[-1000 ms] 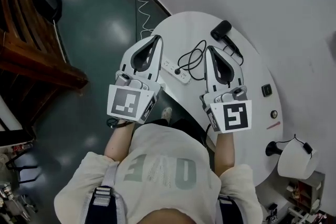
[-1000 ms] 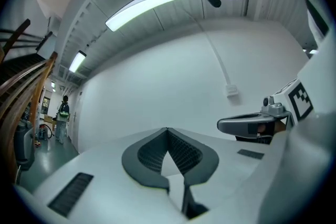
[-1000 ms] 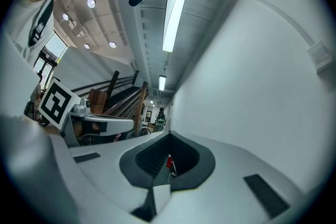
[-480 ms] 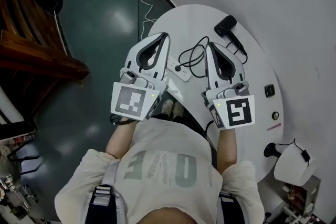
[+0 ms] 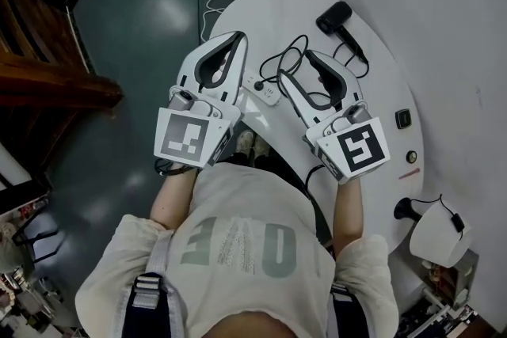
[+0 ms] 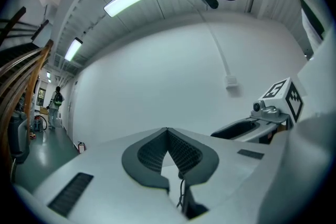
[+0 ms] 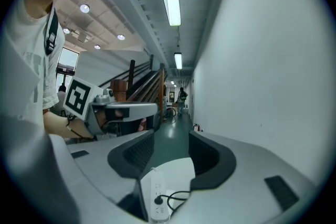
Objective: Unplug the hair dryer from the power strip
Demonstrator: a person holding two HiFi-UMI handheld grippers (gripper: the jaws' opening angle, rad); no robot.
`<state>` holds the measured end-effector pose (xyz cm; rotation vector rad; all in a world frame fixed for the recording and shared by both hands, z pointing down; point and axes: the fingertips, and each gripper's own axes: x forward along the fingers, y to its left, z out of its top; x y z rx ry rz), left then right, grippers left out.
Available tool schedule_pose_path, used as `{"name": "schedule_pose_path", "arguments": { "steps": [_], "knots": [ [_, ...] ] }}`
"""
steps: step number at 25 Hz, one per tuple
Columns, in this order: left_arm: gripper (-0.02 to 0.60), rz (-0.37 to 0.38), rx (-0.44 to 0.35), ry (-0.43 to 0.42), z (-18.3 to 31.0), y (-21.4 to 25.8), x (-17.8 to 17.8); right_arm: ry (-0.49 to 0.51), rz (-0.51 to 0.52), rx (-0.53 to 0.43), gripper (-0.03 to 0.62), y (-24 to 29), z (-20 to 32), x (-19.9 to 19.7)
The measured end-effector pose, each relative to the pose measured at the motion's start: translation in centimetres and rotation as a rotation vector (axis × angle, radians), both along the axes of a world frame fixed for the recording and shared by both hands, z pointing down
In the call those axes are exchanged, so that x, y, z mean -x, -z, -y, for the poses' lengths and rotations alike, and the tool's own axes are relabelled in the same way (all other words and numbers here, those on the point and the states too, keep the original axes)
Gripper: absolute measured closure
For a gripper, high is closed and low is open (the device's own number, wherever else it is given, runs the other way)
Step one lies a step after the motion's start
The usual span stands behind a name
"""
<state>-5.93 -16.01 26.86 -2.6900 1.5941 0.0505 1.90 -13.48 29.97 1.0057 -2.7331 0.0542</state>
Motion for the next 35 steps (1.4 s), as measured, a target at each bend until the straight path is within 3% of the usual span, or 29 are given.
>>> {"name": "schedule_pose_path", "arguments": {
  "steps": [9, 12, 19, 25, 35],
  "knots": [
    [0.575, 0.022, 0.059, -0.024, 0.8, -3.9, -0.2, 0.046, -0.26, 0.251, 0.384, -11.2, -2.6, -1.0],
    [0.577, 0.009, 0.08, -0.026, 0.8, -4.7, -0.3, 0.045, -0.32, 0.302, 0.336, -15.1, -2.8, -1.0],
    [0.575, 0.017, 0.126, -0.046, 0.5, -7.5, -0.8, 0.107, -0.432, 0.434, 0.336, -23.1, -3.4, 0.1],
    [0.575, 0.035, 0.161, -0.056, 0.7, -9.4, -1.3, 0.143, -0.551, 0.458, 0.336, -27.3, -2.6, 0.9],
    [0.577, 0.06, 0.229, -0.047, 1.0, -11.8, -0.7, 0.141, -0.704, 0.439, 0.353, -29.8, -2.4, 0.7]
  ]
}}
